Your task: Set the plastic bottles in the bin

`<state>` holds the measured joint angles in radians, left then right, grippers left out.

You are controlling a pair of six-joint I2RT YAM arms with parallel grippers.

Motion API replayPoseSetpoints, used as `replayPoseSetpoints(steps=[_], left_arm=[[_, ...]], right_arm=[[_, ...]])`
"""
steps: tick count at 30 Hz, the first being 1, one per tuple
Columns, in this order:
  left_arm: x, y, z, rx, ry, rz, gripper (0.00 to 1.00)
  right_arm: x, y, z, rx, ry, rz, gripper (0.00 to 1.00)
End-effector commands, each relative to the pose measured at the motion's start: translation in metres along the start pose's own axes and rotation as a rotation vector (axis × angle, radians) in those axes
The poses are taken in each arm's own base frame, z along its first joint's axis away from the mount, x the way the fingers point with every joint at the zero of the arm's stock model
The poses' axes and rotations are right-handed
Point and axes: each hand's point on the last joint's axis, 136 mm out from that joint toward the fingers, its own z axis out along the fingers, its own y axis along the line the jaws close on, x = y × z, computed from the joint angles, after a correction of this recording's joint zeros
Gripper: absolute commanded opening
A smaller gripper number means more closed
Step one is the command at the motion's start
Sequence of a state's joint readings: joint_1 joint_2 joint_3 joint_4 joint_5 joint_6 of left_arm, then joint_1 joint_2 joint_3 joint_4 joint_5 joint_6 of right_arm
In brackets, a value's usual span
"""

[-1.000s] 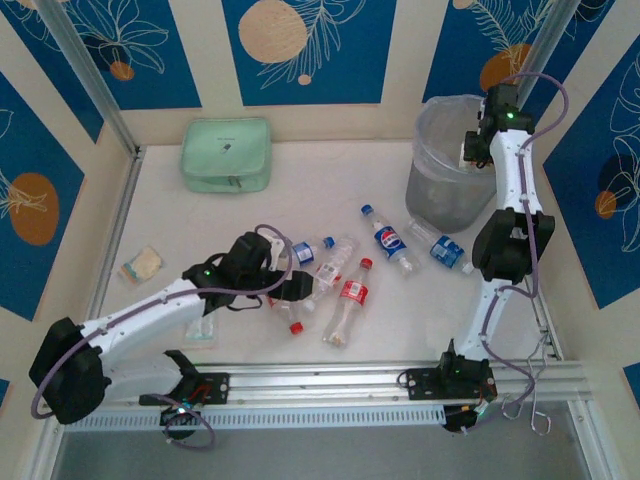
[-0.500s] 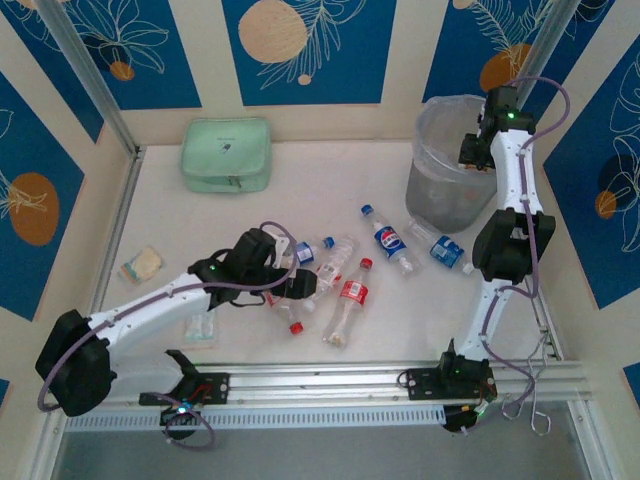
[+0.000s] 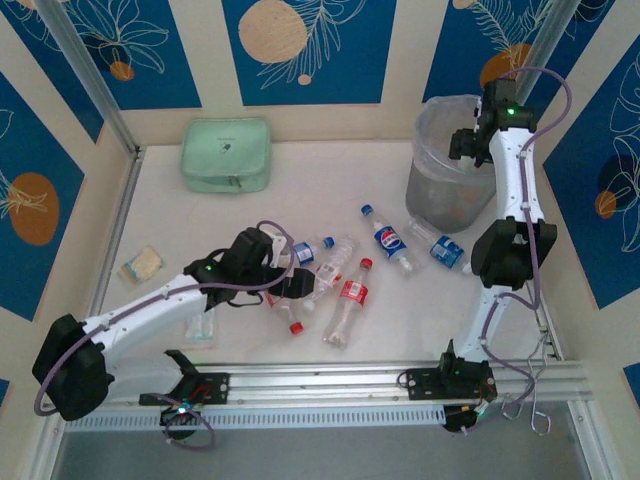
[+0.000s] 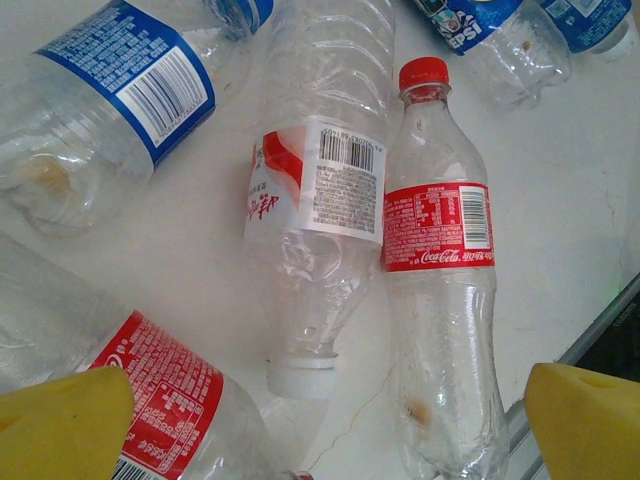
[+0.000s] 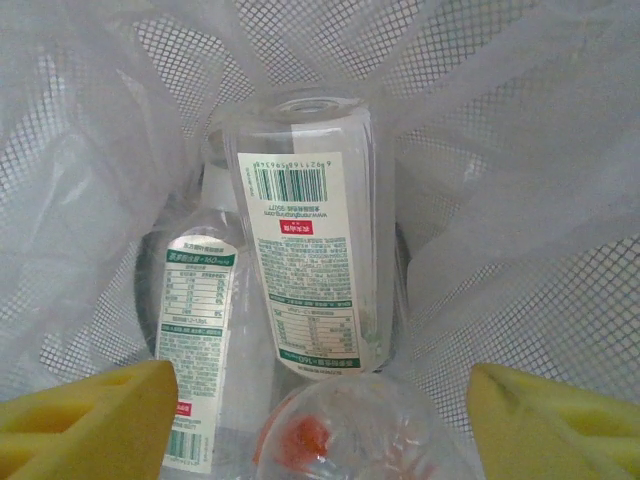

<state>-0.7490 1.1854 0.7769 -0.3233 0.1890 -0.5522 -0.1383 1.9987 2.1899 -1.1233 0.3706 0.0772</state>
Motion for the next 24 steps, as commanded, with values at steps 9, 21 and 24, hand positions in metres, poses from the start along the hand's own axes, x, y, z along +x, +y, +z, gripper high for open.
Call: replayPoseSetpoints(steps=[9,21,24], left_arm=[[0.003,0.013,-0.009,-0.043,-0.030,-0.046,1.00],[0.040,0.054,-0.021,-0.182,-0.044,-0.319,1.00],[0.040,0.058,-0.027,-0.184,-0.097,-0.427,1.00]], right_arm=[[0.020,0.008,0.020,-0.067,0.071,0.031,0.46],[-0.009,0.005,-0.028,-0.082,-0.046,0.066,0.54],[-0.024,0.006,-0.056,-0.103,-0.120,0.086,0.64]])
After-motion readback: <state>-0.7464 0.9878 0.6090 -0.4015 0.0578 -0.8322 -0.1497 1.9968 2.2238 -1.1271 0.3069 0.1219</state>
